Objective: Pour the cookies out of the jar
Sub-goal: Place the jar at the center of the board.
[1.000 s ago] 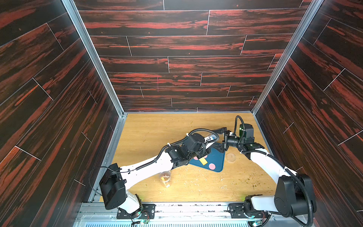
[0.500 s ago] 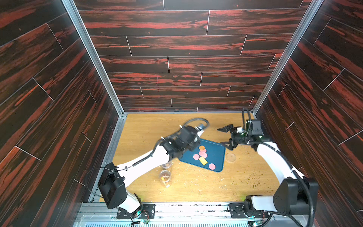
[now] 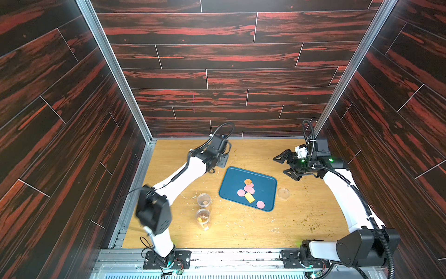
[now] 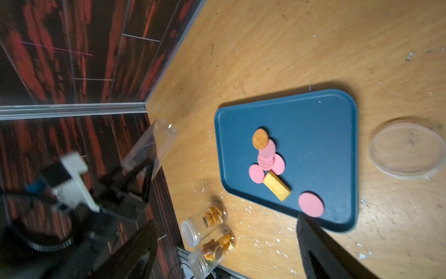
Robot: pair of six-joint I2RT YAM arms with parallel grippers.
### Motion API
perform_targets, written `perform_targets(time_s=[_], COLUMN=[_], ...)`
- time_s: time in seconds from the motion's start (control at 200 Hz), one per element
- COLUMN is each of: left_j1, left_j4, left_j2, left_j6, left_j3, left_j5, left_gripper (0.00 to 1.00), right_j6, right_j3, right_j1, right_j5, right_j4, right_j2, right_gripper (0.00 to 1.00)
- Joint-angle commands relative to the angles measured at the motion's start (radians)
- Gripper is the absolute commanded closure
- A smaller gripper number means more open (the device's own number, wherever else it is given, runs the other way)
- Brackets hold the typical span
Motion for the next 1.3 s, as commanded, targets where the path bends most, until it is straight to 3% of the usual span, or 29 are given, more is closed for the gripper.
perform_targets(time_s=[0.0, 0.095, 0.351, 0.576, 0.947, 1.298], left_j1=[-0.002, -0.006, -0.060, -0.092, -0.109, -0.129], left_j4=[-0.090, -0.144, -0.167, -0.175, -0.319, -0.333], left_j2=[0.105, 0.235, 0.465, 0.536, 0.584, 0.659], left_j6=[-0.064, -0.080, -0.164, -0.180, -0.125, -0.094], left_j3=[0.152, 0.314, 0.610, 0.678, 0.773, 0.841], left_j5=[0.088, 0.212, 0.272, 0.269, 0.164, 0.089], left_gripper=[0.47, 0.46, 0.45, 0.44, 0.43, 0.42], right_j6=[-0.044, -0.061, -0.097, -0.100, -0.103, -0.100], right_j3=[0.026, 0.057, 0.114, 0.089, 0.075, 0.036], right_j1=[0.002, 0.001, -0.001, 0.000, 0.000, -0.001], right_j5=[0.019, 0.044, 0.127, 0.107, 0.060, 0.014], right_j4=[-0.063, -0.092, -0.160, -0.163, -0.137, -0.138], right_j2=[-0.007, -0.010, -0.044, -0.043, -0.015, -0.047], right_gripper=[0.07, 0.07, 0.07, 0.07, 0.07, 0.07])
